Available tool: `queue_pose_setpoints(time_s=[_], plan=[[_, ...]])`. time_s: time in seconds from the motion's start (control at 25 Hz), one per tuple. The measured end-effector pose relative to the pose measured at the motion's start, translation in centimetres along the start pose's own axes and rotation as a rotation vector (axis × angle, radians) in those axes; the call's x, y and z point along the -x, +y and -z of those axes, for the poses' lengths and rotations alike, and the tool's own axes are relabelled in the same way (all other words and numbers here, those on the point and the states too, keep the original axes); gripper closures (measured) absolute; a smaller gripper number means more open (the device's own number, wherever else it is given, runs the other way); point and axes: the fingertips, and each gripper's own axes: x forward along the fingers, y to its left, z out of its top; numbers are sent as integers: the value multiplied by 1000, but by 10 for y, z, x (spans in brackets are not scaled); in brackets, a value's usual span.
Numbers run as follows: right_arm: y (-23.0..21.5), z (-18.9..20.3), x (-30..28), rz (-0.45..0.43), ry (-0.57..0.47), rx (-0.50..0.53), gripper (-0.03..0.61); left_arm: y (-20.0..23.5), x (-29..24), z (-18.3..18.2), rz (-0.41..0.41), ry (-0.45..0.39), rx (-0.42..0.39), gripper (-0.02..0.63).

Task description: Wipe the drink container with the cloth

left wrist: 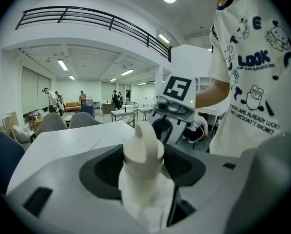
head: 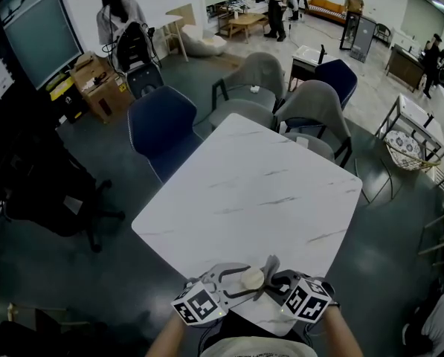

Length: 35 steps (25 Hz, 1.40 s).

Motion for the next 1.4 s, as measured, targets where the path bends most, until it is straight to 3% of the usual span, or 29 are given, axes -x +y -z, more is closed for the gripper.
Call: queue_pose_setpoints(time_s=[0.36, 0.72, 1.4], plan=[[-3, -19, 24, -23, -46, 27, 532, -1, 1, -2, 112, 30, -55, 350], [-2, -22, 23, -33, -4, 91, 532, -4, 4, -1, 224, 33, -108, 350], [-6, 17, -31, -40, 40, 13, 532, -5, 5, -1, 185, 7, -96, 350]])
